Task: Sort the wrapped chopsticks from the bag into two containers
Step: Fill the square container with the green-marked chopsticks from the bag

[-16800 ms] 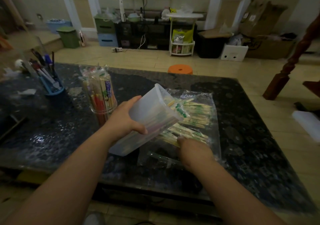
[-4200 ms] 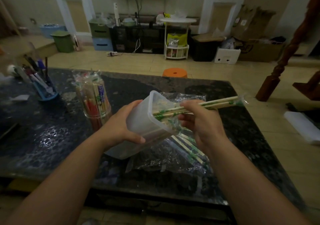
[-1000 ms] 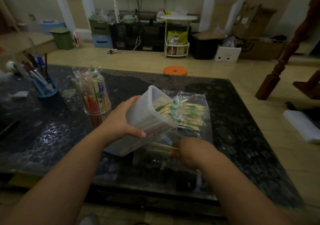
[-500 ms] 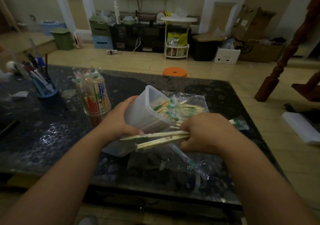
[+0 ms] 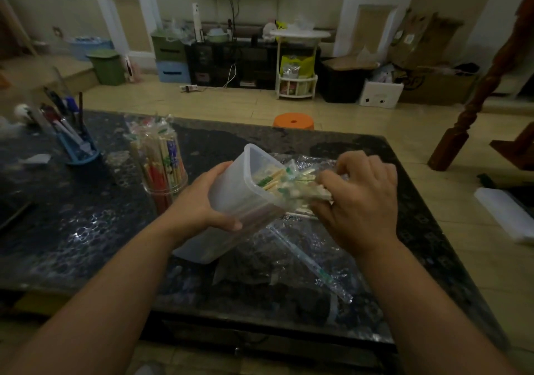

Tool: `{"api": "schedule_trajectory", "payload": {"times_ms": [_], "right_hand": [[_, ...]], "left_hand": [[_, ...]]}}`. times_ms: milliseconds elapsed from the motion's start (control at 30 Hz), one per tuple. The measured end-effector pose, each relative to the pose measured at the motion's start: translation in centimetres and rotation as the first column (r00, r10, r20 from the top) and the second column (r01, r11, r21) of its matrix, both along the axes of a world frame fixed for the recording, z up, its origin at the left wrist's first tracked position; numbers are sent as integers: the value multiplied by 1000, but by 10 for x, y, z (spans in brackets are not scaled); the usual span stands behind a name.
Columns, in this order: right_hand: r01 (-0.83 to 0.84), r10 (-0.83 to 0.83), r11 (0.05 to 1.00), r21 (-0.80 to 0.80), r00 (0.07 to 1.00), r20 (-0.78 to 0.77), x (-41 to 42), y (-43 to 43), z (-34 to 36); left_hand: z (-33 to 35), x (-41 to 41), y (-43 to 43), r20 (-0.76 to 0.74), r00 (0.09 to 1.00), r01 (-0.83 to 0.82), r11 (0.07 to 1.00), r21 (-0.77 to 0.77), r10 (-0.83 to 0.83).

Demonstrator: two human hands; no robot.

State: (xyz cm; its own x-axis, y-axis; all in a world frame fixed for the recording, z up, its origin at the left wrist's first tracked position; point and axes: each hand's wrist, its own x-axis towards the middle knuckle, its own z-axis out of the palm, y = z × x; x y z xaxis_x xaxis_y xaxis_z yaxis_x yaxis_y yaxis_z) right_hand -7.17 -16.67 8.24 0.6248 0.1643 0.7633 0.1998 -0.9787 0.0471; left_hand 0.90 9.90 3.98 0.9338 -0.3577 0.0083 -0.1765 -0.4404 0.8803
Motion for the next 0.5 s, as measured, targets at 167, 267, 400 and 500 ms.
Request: {"api": "schedule_trajectory", "payload": {"times_ms": [167,267,400,500], "right_hand": [[-57,70,985,164,995,-77,1,5,-6],[-79,169,848,525,978,-125,8,5,-9],[-196,243,644,739,969,45,6,19,-7],[-271,347,349,897,927,145,4,27,-2]], "left_hand": [[3,-2,-2,5,1000,-7,998,70,6],[4,-4,-1,3,1000,6,998,62,-7],[5,-5,-3,6,1000,17,998,67,-17],[6,-4,-3,17,1000,7,998,59,-8]]}}
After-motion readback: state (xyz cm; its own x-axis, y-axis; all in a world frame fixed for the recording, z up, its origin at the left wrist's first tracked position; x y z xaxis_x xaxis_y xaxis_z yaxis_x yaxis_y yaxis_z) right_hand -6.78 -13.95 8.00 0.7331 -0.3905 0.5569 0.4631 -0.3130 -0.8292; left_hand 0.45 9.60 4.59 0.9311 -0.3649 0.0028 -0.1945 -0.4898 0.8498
